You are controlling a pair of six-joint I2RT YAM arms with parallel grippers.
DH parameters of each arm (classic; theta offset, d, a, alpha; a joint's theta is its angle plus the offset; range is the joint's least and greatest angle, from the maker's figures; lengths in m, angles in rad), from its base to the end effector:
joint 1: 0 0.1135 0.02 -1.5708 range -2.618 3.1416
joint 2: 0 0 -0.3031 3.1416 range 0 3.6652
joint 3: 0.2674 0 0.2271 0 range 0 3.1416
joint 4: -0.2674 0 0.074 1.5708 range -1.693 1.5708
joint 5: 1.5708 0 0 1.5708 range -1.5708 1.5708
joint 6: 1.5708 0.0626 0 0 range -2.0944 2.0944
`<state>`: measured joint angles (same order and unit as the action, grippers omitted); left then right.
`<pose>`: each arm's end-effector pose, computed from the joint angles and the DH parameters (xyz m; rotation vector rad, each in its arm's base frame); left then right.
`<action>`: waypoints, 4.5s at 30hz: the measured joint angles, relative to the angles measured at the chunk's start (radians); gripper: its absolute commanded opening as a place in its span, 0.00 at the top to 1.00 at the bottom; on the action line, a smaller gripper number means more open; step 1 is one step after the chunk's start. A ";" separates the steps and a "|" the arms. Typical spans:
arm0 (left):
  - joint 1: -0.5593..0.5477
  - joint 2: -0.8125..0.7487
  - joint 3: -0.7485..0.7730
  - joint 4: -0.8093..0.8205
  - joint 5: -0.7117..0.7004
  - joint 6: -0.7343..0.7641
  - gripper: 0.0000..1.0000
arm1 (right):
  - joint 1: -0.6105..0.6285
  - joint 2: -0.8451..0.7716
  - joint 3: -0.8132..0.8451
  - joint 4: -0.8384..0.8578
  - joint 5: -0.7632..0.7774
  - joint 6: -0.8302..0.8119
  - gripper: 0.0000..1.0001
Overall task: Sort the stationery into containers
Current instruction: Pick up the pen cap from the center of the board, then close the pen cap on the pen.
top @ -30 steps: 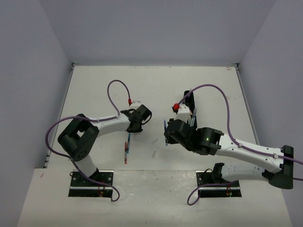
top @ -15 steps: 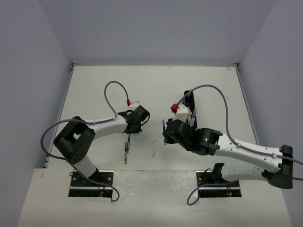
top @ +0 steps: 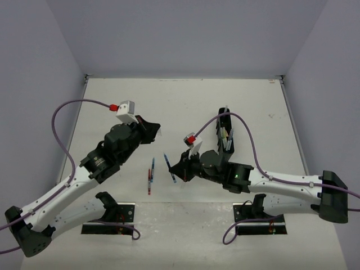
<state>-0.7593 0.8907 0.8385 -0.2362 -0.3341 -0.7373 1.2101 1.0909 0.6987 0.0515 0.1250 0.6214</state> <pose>0.1439 -0.1083 0.3598 -0.2173 1.8947 -0.7271 0.0898 0.2159 0.3086 -0.5131 2.0080 1.0811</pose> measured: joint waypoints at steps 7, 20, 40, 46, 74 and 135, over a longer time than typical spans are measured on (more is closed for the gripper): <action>0.000 -0.119 -0.060 0.125 0.110 0.016 1.00 | 0.007 0.123 0.047 0.144 0.047 -0.021 1.00; 0.000 -0.146 -0.108 0.162 0.152 0.024 1.00 | 0.007 0.135 0.075 0.194 0.130 -0.029 1.00; 0.000 -0.145 -0.116 0.172 0.147 0.024 1.00 | 0.007 0.118 0.075 0.176 0.145 -0.027 1.00; 0.000 -0.145 -0.116 0.195 0.142 0.024 1.00 | 0.007 0.107 0.075 0.164 0.145 -0.023 1.00; 0.000 -0.140 -0.153 0.233 0.158 0.023 1.00 | 0.007 0.084 0.075 0.127 0.182 -0.005 1.00; 0.008 -0.276 -0.265 0.487 0.516 0.154 0.92 | -0.033 -0.005 0.066 0.422 0.047 -0.305 1.00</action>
<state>-0.7517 0.6145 0.5737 0.2503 0.1820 -0.5836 1.1768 1.0861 0.7643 0.4738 0.1723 0.3162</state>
